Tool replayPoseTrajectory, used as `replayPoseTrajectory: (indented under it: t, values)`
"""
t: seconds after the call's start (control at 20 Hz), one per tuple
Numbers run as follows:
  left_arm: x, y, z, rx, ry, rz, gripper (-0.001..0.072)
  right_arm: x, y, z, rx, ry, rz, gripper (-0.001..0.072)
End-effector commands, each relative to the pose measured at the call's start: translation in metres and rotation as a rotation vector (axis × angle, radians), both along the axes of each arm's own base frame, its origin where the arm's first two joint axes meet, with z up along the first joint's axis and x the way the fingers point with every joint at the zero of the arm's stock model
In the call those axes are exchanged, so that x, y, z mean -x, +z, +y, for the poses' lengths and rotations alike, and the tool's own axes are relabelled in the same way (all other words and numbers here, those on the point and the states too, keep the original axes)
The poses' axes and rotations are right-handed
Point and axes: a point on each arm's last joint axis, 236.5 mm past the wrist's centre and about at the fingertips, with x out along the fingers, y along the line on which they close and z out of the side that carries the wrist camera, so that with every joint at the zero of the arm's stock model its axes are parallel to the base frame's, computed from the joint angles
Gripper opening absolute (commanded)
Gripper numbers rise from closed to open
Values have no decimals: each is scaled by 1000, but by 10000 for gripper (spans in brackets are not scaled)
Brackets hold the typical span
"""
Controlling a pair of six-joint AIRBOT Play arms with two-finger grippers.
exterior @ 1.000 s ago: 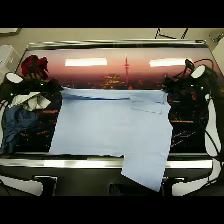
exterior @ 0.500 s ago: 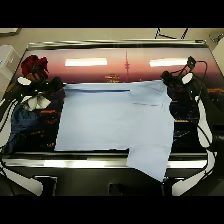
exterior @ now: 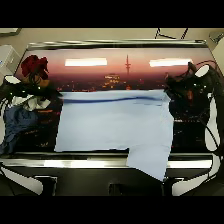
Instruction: Fold the clothes and pants, and hang the long-sleeved shirts on hangers.
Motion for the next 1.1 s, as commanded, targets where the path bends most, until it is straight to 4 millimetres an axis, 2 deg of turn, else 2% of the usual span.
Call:
replayPoseTrajectory:
  t: [0.0,0.15,0.3,0.5,0.95,1.0,1.05]
  values:
    - [76,-30,2,-8,-149,256,25,89,-34,-12,83,96,355,43]
    - [97,-48,-4,19,-153,330,25,104,-54,3,39,103,421,43]
    - [100,-51,-4,18,-155,342,25,105,-56,3,43,102,426,43]
    - [107,-63,8,-40,-178,365,25,107,-58,-2,63,70,446,43]
    - [99,-68,13,-58,-152,340,39,109,-63,-8,87,64,450,60]
    - [102,-65,13,-52,-159,347,168,108,-60,-9,89,64,443,198]
    - [106,-58,14,-41,-173,361,385,105,-50,-8,70,74,422,329]
